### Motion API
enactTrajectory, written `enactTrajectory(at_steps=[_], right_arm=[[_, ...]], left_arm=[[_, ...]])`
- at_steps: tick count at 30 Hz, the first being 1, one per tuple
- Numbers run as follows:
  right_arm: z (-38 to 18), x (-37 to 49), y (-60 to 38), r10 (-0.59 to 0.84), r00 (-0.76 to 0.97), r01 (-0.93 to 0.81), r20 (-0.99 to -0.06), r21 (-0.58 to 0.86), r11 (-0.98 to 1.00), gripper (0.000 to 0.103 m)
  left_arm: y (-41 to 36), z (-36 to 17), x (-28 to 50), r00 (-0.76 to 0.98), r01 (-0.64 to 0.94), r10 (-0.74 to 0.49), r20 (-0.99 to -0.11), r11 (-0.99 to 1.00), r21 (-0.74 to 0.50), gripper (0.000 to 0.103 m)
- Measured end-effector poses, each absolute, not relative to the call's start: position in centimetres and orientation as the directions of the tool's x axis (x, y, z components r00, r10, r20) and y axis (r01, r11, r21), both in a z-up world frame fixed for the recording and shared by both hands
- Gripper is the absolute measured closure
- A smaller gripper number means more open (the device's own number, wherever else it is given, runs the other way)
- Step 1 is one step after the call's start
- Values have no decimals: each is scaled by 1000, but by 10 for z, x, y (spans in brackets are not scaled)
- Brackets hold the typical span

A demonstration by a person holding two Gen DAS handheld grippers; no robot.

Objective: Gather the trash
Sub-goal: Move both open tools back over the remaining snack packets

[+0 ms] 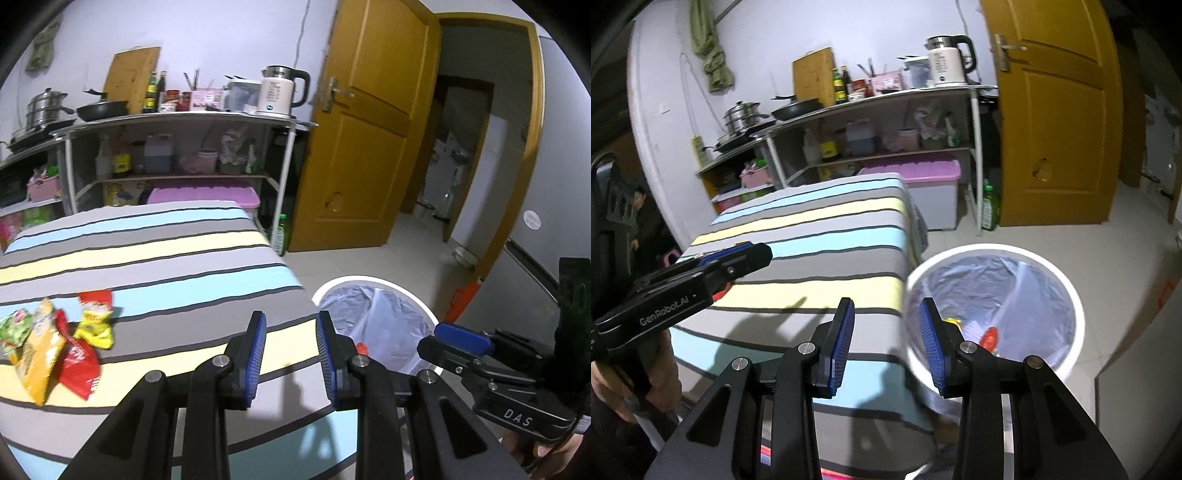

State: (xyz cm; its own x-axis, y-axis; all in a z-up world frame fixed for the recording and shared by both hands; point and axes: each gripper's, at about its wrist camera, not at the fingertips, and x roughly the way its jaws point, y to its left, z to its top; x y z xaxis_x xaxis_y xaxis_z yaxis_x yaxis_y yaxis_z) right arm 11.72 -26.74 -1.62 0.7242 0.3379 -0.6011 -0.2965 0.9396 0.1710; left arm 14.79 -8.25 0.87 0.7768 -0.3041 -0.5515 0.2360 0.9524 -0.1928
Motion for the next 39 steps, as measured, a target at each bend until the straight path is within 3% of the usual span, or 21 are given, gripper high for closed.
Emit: enactTrajectory(at_steps=[33, 39], right_arm=[[-17, 136, -128, 475, 613, -526, -632, 122, 842, 65], [-21, 155, -107, 481, 590, -541, -649, 125, 832, 64]], left_arm=[[95, -1, 102, 837, -102, -29, -546, 973, -209, 76], [135, -8, 103, 828, -192, 31, -559, 954, -231, 64]])
